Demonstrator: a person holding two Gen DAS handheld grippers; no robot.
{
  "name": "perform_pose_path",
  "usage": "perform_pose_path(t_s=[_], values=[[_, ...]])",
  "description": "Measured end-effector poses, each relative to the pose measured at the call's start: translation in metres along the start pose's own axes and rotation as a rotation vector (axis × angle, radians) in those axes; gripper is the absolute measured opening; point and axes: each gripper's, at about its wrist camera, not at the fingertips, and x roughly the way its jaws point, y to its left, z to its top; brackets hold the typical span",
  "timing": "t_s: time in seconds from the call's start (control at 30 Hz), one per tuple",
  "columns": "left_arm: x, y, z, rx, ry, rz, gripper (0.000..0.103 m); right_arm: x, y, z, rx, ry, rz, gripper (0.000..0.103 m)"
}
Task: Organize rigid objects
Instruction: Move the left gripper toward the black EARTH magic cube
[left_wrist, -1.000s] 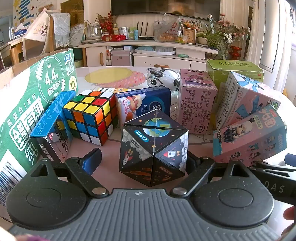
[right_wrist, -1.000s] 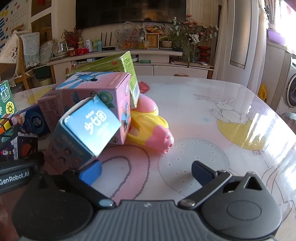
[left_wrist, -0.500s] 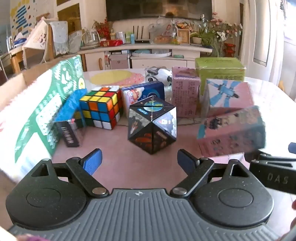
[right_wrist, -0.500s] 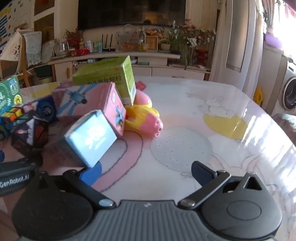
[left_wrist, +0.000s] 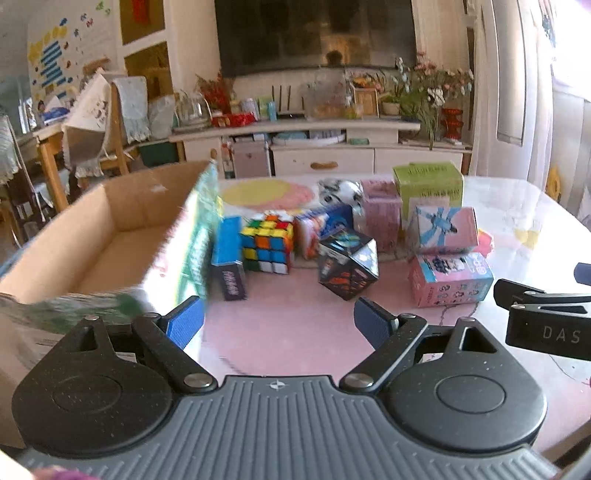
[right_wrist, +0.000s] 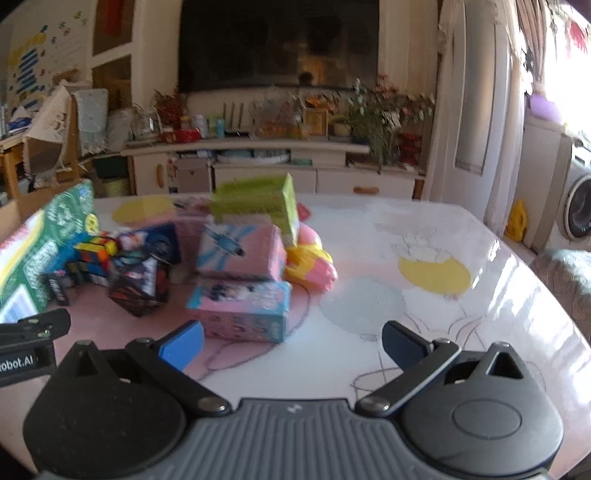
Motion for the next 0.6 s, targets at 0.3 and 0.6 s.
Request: perform_pose_path(t_s=[0.3,0.6], values=[[-0.049,0.052,0.003,-0.044,-0.050,0.051,0.103,-0.057,0.042,0.016,-0.037,-0.103,0.058,0.102],[-0.090,0.093,-0.004,-0.085,-0.086,0.091,0.103,-0.094,0.077,0.024,-0.095,-0.152,0.103,0.102]])
